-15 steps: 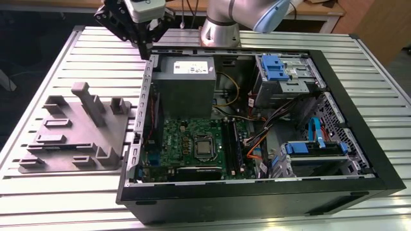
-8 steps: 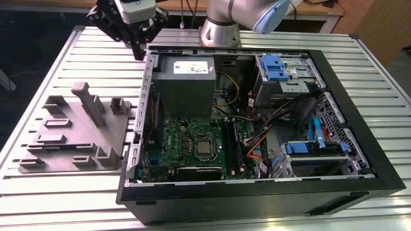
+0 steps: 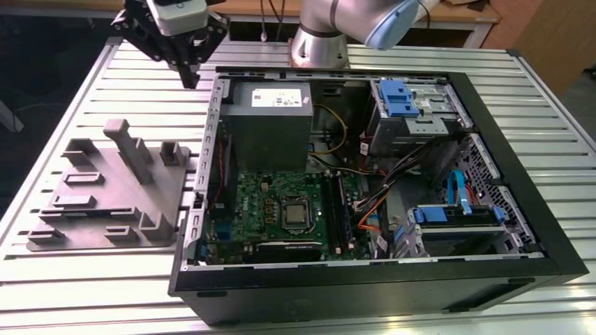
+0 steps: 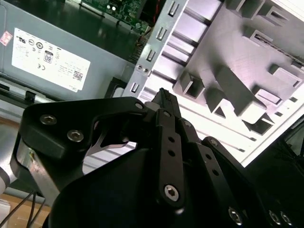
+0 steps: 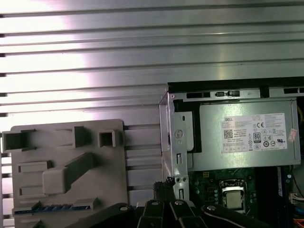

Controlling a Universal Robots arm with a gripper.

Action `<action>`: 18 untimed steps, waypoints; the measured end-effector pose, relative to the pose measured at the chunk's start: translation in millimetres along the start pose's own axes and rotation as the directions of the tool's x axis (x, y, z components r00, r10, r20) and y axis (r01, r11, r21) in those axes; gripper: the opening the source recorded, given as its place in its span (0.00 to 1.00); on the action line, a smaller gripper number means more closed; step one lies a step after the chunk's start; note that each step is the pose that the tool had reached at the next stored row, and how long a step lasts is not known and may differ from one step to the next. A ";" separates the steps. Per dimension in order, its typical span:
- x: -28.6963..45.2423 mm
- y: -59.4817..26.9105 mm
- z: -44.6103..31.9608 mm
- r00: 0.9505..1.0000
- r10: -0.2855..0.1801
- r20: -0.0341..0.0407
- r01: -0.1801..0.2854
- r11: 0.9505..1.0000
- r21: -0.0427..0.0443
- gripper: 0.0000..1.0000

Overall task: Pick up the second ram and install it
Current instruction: 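Reach for the second ram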

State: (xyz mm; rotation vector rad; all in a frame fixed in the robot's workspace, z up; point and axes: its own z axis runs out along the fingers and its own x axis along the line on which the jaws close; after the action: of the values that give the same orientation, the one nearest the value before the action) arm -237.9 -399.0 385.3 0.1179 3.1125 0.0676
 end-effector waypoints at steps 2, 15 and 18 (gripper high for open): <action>4.8 -0.4 0.2 1.000 0.000 0.000 0.000 1.000 0.000 0.10; 34.6 -2.8 2.7 1.000 0.000 0.000 0.000 1.000 0.000 0.10; 41.3 -3.7 3.5 1.000 0.000 0.000 0.000 1.000 0.000 0.10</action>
State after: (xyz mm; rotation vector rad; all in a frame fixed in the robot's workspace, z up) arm -279.2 -399.4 380.6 0.1180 3.1125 0.0675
